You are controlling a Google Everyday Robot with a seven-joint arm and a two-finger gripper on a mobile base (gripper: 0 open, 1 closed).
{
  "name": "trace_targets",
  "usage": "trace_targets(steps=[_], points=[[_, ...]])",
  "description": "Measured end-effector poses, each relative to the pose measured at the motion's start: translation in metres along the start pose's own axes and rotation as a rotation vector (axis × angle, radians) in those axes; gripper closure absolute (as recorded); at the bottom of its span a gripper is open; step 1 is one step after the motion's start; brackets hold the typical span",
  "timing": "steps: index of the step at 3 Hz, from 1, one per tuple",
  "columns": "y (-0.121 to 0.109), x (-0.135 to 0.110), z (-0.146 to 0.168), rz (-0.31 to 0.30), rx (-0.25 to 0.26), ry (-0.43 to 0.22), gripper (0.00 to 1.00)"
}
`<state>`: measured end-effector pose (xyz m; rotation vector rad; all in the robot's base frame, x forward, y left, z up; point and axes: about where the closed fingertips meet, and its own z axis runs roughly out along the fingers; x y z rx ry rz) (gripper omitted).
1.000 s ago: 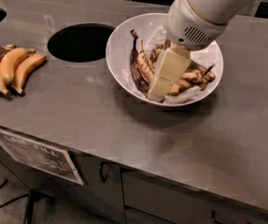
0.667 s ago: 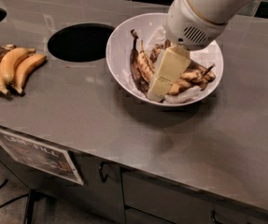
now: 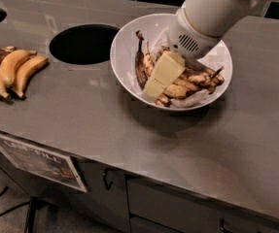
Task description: Pick banana from white bowl
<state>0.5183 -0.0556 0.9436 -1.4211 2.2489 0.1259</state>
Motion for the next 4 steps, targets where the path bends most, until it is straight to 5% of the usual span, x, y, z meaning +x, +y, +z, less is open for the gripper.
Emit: trace_targets(steps=[1,4], points=[[-0.008,0.002,0.014,0.125,0.026,-0.035,0.00],[-0.015,-0.021,0.029,0.179,0.033,-0.091,0.00]])
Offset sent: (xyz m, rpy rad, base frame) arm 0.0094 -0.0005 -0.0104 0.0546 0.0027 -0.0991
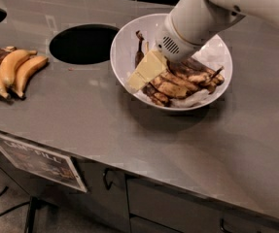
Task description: Pick banana from white bowl
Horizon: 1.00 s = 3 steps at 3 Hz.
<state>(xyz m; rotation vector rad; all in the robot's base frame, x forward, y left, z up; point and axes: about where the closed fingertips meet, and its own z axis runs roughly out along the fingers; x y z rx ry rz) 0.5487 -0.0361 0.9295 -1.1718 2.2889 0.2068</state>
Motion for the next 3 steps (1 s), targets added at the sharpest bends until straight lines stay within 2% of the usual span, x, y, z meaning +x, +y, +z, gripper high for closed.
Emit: trace_targets(steps=[1,2,3], points=[[0.0025,-0.0103,0.0044,-0.026,0.004,0.009,0.00],[0.0003,-0.0178,0.0082,-0.024,0.014,0.004,0.00],[-0.0045,-0.0185,0.0123,-0.002,0.017,0.000,0.10]])
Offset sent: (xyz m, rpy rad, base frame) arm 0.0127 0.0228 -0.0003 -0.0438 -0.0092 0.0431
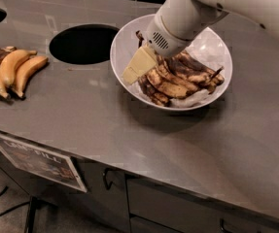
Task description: Pick banana from white bowl
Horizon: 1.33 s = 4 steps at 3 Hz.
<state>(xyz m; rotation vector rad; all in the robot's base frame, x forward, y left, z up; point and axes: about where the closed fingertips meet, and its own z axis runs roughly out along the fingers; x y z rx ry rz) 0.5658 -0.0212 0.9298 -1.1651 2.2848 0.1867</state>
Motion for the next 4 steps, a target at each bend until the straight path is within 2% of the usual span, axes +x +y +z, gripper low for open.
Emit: trace_targets(steps=[1,2,3,4], points=[[-0.013,0.012,-0.005,0.048,0.026,0.001,0.11],[-0.025,0.032,-0.015,0.107,0.059,0.003,0.16],[-0.032,0.044,-0.023,0.139,0.081,0.010,0.17],[-0.034,0.043,-0.020,0.132,0.085,0.028,0.30]])
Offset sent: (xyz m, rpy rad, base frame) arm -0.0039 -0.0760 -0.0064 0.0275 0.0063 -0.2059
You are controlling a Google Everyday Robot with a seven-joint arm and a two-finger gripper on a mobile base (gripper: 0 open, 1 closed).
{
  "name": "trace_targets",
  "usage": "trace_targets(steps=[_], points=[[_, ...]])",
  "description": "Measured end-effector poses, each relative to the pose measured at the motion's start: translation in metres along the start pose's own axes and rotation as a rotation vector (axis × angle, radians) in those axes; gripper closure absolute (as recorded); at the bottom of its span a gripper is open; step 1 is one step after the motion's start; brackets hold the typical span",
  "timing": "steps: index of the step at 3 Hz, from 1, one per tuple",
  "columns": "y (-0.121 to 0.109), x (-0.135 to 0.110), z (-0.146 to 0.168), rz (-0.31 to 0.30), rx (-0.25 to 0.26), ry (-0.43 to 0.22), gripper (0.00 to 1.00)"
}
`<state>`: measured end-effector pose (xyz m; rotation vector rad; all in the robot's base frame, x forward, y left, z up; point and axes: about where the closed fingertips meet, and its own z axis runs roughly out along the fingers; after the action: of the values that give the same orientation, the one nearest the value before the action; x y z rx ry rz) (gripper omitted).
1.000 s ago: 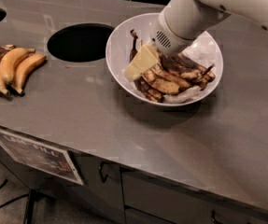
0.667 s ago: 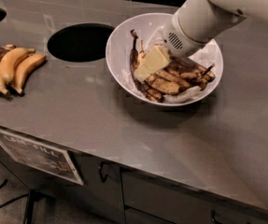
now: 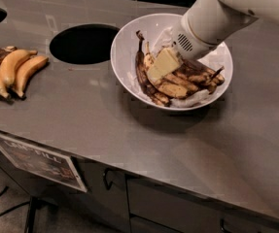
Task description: Pick banana from white bowl
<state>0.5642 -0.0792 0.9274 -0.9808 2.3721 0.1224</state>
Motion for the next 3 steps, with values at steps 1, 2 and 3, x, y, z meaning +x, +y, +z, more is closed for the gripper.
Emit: trace_targets(steps=[1,2,3], points=[[0.0034,-0.0047,0.0056,-0.014,0.005,0.017,0.32],[0.0090,-0.0111,0.0100,-0.032,0.001,0.019,0.31],[0.0109,-0.0143,0.0126,-0.040,-0.004,0.018,0.30]])
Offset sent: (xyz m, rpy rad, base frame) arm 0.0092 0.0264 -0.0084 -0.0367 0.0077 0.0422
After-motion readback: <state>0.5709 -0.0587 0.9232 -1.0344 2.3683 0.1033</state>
